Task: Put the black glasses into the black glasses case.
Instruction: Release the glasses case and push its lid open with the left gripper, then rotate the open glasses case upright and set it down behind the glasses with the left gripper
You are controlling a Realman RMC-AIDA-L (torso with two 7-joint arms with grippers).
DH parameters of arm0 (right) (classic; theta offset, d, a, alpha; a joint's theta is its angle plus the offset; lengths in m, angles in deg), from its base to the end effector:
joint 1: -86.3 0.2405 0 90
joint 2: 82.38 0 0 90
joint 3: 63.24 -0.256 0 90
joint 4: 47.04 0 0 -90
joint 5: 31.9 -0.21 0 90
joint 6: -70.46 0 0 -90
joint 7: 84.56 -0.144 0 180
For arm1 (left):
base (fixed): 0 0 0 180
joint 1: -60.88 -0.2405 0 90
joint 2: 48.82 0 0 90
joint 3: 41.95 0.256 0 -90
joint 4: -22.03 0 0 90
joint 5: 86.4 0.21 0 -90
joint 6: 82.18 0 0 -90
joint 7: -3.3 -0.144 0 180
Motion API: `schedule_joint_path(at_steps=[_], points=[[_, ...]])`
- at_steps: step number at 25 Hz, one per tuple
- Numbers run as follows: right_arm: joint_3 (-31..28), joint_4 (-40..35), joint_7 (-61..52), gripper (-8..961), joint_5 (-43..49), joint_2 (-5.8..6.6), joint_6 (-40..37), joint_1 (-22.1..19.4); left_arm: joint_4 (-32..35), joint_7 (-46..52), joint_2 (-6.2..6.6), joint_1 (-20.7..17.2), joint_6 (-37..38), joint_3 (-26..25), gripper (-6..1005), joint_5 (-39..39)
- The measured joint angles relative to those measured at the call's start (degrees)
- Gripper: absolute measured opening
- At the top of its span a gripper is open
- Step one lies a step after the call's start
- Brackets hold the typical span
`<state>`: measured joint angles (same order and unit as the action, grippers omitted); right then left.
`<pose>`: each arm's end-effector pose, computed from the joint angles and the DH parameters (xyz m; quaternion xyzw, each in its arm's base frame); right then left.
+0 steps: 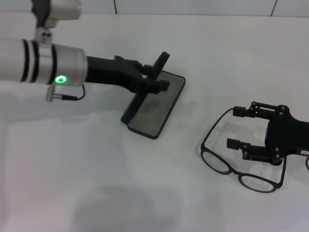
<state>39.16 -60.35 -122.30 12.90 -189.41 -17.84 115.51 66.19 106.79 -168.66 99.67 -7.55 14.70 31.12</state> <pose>0.2743 0.2948 -0.0139 -0.9384 0.0153 0.3139 0.1440 -0.2020 0.3852 -0.0264 -0.9463 -0.2666 -0.1357 0.1228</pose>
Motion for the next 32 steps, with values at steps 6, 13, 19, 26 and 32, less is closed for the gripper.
schedule_joint_path(at_steps=[6, 13, 19, 26, 32], points=[[0.2, -0.2, 0.4, 691, 0.7, -0.26, 1.3, 0.0, 1.4, 7.1, 0.15, 0.7, -8.3, 7.6, 707, 2.0], [0.0, -0.6, 0.4, 691, 1.6, -0.34, 1.5, 0.4, 2.1, 9.4, 0.05, 0.5, -11.6, 11.3, 687, 2.9], [-0.1, -0.8, 0.5, 691, 1.6, -0.24, 1.5, 0.4, 2.1, 9.5, 0.16, 0.4, -11.6, 11.4, 669, 3.1], [0.0, -0.8, 0.8, 690, 1.6, -0.20, 1.5, 0.4, 2.3, 9.0, 0.40, 0.4, -11.8, 11.2, 441, 4.7], [0.1, -0.8, 1.6, 690, 1.6, -0.45, 1.4, 0.3, 5.1, 5.8, 0.09, -0.9, -12.4, 11.4, 344, 4.7]])
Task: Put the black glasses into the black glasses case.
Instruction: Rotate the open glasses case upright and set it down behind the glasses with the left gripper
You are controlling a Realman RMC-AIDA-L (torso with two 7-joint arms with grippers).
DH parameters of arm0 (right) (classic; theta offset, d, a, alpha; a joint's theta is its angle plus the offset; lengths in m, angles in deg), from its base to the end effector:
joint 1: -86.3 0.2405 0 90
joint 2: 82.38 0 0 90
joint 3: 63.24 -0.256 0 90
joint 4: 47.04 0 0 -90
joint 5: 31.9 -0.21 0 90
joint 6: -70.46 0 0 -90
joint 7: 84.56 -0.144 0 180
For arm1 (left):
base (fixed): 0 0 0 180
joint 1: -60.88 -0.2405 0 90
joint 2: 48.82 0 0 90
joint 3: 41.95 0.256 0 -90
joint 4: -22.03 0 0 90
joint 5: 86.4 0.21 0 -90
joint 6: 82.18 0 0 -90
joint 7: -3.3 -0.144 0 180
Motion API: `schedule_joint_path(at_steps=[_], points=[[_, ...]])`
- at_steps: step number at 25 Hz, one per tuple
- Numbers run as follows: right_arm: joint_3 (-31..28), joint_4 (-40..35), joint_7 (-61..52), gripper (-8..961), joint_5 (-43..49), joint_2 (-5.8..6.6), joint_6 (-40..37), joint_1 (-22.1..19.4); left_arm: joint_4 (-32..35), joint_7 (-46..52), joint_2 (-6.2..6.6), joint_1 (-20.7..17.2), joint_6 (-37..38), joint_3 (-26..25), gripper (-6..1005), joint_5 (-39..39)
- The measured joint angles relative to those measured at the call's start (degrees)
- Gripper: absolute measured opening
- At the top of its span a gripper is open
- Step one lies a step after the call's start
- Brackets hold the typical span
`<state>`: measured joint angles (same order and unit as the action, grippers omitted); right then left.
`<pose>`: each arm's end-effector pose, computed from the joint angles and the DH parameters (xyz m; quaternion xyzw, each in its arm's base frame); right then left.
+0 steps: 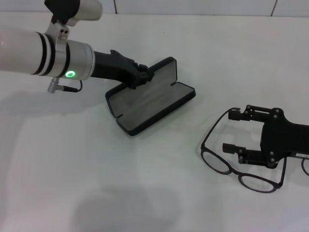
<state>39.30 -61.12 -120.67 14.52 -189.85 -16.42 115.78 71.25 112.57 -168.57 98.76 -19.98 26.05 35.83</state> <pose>0.2725 0.2953 -0.0204 -0.9434 -0.0044 0.3005 0.1402 -0.2009 0.4018 -0.0348 -0.9503 -0.2346 -0.0537 0.1976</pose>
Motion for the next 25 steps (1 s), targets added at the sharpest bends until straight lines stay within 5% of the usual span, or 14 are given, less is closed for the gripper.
schedule_joint_path(at_steps=[10, 19, 25], points=[[0.2, -3.0, 0.9, 689, 4.6, -1.18, -1.2, -0.2, 1.9, -23.1, 0.10, -4.1, 0.0, -0.3, 192, -13.2], [0.1, -4.4, 1.1, 689, 9.8, -3.73, -1.3, 0.3, -2.5, -71.4, 0.18, -11.0, 19.5, -0.5, 200, -35.7], [0.2, -4.5, 1.3, 688, 11.9, -5.18, -0.2, 0.7, -7.0, -75.8, 1.07, -8.3, 20.7, -0.5, 210, -37.9]])
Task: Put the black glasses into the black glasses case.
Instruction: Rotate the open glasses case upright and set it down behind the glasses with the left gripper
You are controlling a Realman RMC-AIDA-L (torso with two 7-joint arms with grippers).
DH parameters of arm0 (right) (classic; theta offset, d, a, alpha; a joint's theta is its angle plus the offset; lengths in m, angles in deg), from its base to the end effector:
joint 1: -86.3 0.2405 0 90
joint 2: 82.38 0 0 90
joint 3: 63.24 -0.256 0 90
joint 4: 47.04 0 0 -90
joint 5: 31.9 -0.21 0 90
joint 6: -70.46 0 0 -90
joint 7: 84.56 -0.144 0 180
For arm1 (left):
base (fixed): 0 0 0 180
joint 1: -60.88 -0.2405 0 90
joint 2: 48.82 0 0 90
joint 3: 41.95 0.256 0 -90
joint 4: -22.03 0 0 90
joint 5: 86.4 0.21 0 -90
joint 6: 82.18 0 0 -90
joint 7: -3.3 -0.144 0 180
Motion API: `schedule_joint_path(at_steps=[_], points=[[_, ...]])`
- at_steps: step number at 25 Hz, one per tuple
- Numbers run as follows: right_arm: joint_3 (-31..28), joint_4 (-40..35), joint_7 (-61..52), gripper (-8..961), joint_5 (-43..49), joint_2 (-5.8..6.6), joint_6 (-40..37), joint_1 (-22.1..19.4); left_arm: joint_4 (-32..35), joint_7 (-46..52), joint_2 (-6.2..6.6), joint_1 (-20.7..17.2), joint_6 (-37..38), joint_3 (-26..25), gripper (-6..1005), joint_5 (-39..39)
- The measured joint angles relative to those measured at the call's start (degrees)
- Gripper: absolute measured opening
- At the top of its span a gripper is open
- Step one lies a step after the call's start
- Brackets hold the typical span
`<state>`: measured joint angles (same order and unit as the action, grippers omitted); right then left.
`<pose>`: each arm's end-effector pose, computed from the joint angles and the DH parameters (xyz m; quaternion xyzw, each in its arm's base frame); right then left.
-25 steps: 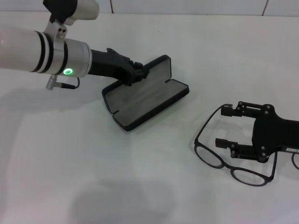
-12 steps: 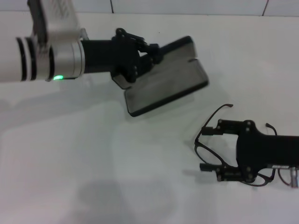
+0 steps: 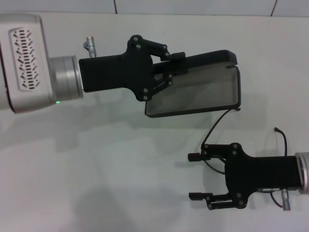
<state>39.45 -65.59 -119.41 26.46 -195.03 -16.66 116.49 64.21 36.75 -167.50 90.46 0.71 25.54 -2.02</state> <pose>0.2438 0.2695 -0.0669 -0.9522 -0.0710 0.2943 0.0394 -0.1869 0.3422 -0.0193 -0.9075 0.2385 -0.2701 0.2158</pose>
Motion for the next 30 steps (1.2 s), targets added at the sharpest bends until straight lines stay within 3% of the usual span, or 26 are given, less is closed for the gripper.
schedule_joint_path(at_steps=[7, 11, 15, 30], points=[[-0.3, 0.0, -0.1, 688, 0.6, -0.50, 1.1, 0.6, -6.0, 8.2, -0.05, 7.4, -7.2, -4.0, 223, 2.3], [-0.2, 0.1, -0.4, 688, 0.6, -0.46, 1.1, 0.7, -7.2, 18.3, 0.27, 13.6, -18.5, -4.0, 230, 11.4], [-0.2, 0.2, -0.3, 687, 0.6, -0.35, 1.2, 0.8, -7.4, 23.1, -0.79, 17.1, -23.5, -3.9, 237, 21.9], [-0.1, 0.1, -0.3, 686, 1.3, -0.06, 1.2, 1.2, -7.7, 26.5, -0.78, 17.8, -24.1, 0.7, 263, 27.2]])
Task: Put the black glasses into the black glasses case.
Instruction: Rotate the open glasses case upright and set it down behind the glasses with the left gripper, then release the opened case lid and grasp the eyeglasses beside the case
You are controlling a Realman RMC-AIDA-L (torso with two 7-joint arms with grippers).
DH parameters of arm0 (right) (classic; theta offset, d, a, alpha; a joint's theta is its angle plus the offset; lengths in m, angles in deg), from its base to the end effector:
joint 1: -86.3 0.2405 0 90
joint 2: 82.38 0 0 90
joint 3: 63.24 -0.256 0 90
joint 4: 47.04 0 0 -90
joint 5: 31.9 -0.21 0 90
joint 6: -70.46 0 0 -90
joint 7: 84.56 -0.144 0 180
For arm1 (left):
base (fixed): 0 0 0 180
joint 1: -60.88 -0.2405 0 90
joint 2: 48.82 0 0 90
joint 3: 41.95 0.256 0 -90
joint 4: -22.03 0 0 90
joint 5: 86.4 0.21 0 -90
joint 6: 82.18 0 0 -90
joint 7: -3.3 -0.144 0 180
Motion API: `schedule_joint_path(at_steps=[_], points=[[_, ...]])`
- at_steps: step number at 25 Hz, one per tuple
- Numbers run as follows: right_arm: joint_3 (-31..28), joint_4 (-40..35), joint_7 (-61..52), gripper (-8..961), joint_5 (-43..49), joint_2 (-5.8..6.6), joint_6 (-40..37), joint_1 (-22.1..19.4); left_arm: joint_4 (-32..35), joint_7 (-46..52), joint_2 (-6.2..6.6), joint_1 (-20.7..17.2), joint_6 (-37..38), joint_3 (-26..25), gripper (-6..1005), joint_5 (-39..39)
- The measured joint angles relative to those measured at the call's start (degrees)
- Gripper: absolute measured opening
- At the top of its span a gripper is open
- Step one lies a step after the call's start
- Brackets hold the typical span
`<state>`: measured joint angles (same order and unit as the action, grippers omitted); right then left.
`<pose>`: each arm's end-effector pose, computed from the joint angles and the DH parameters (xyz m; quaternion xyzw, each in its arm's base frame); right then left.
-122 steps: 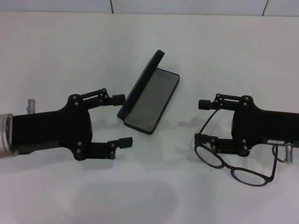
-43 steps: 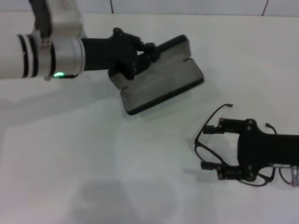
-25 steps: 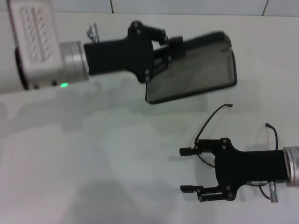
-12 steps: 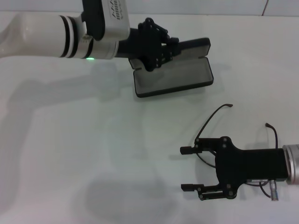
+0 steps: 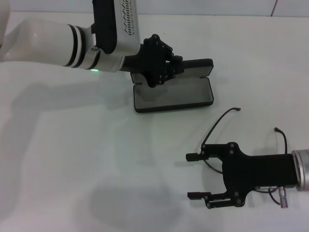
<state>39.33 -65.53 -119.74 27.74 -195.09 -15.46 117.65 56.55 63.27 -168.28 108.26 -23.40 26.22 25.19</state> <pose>0.2419 0.2743 -0.0695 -0.9559 -0.0782 0.2809 0.0347 -0.1683 0.4157 -0.0658 -0.9734 0.1310 -0.0399 0.1837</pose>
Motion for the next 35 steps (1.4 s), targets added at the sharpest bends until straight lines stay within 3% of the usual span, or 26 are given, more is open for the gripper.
schedule_joint_path(at_steps=[14, 17, 23, 27, 29, 30, 31, 33, 35], points=[[-0.1, 0.0, -0.1, 686, 0.1, -0.04, 1.7, 0.4, 1.4, 13.2, 0.09, 2.4, 2.1, 0.7, 299, 7.1], [-0.1, 0.0, -0.2, 685, 0.1, -0.01, 2.2, 0.5, 1.4, 11.5, 0.05, 1.5, 4.3, -1.1, 340, 1.5], [-3.7, -1.2, -2.6, 685, -0.1, -0.58, 4.4, 1.4, -8.1, -5.1, -0.19, -5.0, 9.9, -6.7, 381, -26.1], [-7.5, -5.1, -12.5, 685, 0.3, 1.73, 5.2, 0.9, -13.3, -9.0, -0.26, -10.8, 14.9, -7.0, 395, -41.4], [-10.5, -7.4, -19.7, 685, 2.5, 3.44, 6.5, 1.0, -16.4, -8.8, -0.36, -13.1, 15.5, -6.9, 402, -47.4], [-10.5, -7.4, -19.7, 685, 2.5, 3.44, 6.5, 1.0, -17.8, -8.9, -0.40, -13.9, 15.5, -6.9, 406, -49.2], [-12.3, -13.4, -30.2, 684, 7.9, 5.72, 7.1, 0.9, -18.7, -9.1, -0.45, -14.7, 15.6, -6.8, 409, -50.7], [-13.1, -19.6, -39.4, 684, 14.3, 6.94, 7.6, 0.8, -20.0, -9.4, -0.67, -16.5, 15.8, -6.8, 417, -52.1], [-13.9, -26.7, -49.8, 684, 23.4, 7.33, 9.0, 0.9, -20.3, -9.5, -0.82, -17.5, 16.0, -6.8, 424, -52.3]])
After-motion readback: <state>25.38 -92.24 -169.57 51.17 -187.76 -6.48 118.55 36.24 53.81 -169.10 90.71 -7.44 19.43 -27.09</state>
